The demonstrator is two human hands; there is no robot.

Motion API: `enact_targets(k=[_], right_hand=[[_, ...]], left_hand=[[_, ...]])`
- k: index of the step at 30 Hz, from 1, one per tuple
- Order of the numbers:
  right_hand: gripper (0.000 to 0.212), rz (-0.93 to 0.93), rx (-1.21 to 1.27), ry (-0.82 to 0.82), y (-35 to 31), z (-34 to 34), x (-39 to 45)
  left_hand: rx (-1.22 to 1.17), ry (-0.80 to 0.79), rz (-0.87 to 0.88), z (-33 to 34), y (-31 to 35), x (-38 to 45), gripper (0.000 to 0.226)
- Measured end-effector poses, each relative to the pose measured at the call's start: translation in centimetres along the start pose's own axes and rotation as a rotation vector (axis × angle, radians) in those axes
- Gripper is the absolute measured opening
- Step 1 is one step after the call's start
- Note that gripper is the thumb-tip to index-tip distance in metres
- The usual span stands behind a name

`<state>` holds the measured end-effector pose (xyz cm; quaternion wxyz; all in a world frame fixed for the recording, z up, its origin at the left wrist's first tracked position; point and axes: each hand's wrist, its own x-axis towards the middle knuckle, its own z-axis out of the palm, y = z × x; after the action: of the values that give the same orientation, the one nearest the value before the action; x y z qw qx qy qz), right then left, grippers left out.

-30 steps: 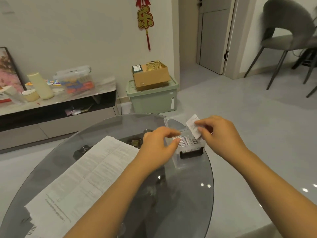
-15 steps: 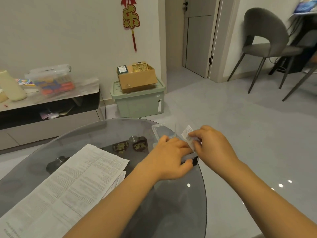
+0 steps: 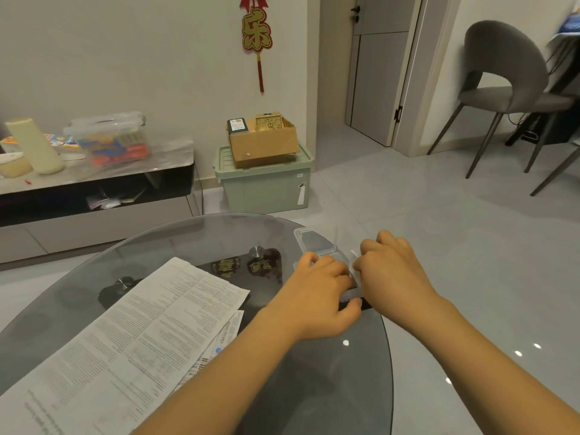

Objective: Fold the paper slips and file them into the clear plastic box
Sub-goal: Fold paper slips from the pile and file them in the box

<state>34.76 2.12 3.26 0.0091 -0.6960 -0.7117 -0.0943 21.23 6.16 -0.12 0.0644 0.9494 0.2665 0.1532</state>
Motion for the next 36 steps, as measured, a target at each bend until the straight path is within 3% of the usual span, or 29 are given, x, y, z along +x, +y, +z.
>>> enact_targets(k=[5, 11, 16, 22, 28, 36], right_hand=[[0.029, -0.003, 0.017, -0.141, 0.2, 0.0, 0.6], [0.02, 0.17, 0.469, 0.001, 1.4, 0.0, 0.2], [0.025, 0.229, 0.668, 0.011, 2.4, 0.6, -0.1], [0.026, 0.241, 0.707, 0.016, 2.8, 0.6, -0.2], [0.025, 0.223, 0.703, -0.002, 3.0, 0.9, -0.2], [0.034, 0.171, 0.701, 0.037, 3.0, 0.3, -1.4]], left_hand=[[-0.028, 0.01, -0.011, 0.1, -0.2, 0.0, 0.057], [-0.022, -0.048, -0.054, -0.1, -0.3, 0.2, 0.071], [0.005, -0.1, -0.051, -0.3, -0.1, 0.2, 0.067], [0.074, -0.175, 0.003, -0.3, 0.3, 0.9, 0.076], [0.016, -0.252, -0.047, -0.8, 0.5, 1.5, 0.06], [0.057, -0.085, -0.146, -2.1, 0.8, -0.5, 0.067]])
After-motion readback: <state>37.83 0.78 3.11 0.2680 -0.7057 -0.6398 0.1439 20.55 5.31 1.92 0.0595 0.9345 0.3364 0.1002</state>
